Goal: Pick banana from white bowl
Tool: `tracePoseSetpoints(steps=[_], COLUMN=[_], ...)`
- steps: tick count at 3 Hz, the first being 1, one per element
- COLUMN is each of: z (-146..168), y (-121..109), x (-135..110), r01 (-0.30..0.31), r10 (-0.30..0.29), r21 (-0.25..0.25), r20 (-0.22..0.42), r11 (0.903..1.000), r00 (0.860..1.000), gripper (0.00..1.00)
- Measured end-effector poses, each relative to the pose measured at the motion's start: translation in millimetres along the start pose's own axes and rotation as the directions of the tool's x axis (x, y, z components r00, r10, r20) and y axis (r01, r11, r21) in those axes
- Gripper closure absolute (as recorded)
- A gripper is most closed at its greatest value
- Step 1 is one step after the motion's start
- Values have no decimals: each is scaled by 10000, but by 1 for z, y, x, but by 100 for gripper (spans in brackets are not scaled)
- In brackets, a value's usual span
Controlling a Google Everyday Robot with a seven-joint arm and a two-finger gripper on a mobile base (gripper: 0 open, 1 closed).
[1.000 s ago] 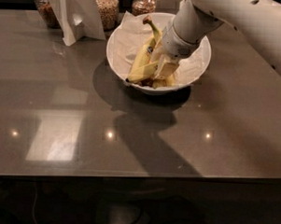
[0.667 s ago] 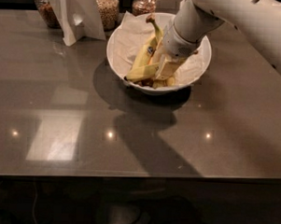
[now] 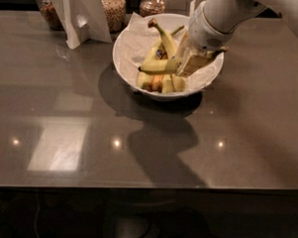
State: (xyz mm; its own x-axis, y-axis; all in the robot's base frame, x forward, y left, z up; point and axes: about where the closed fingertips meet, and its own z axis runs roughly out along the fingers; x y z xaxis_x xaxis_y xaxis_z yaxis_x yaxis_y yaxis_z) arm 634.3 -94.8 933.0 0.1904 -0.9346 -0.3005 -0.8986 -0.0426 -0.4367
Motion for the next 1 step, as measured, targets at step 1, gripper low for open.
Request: tracePoseSetpoints(steps=[1], z=[-38], y=[8], x=[6], r01=[47], r10=[-42], r21=[-94], r20=[553], r11=[9999], r00=[9985], gripper=[100])
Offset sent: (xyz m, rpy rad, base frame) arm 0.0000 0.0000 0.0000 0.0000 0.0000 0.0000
